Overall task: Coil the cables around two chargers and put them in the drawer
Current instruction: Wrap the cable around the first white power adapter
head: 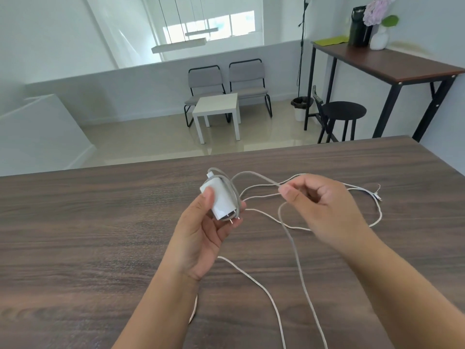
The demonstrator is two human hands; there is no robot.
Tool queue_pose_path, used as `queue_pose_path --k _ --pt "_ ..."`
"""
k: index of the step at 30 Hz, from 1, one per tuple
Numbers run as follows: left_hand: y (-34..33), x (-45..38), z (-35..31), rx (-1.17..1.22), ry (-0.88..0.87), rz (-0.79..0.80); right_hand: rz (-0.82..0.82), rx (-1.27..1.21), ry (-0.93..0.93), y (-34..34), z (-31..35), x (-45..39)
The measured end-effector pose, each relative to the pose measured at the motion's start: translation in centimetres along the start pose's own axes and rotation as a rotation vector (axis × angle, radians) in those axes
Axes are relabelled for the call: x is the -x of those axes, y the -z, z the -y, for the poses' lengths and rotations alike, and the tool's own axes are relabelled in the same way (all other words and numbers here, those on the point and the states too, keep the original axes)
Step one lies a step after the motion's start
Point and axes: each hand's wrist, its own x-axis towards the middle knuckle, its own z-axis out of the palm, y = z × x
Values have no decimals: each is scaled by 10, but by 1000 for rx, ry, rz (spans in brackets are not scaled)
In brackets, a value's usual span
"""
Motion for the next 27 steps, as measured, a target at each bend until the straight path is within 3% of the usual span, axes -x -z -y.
queue_pose_path --k 4,6,12,21,27 --pt "-1 3 7 -62 39 81 302 -157 -260 5 12 -16" --pt "0 4 10 -84 45 137 402 -127 -264 4 17 -21" --pt "8 3 16 -180 61 186 364 182 -18 -3 24 -32" --pt "6 3 25 -849 -232 -57 256 522 84 -15 33 -14" --pt "0 -2 25 -705 -234 -68 178 490 200 -29 27 8"
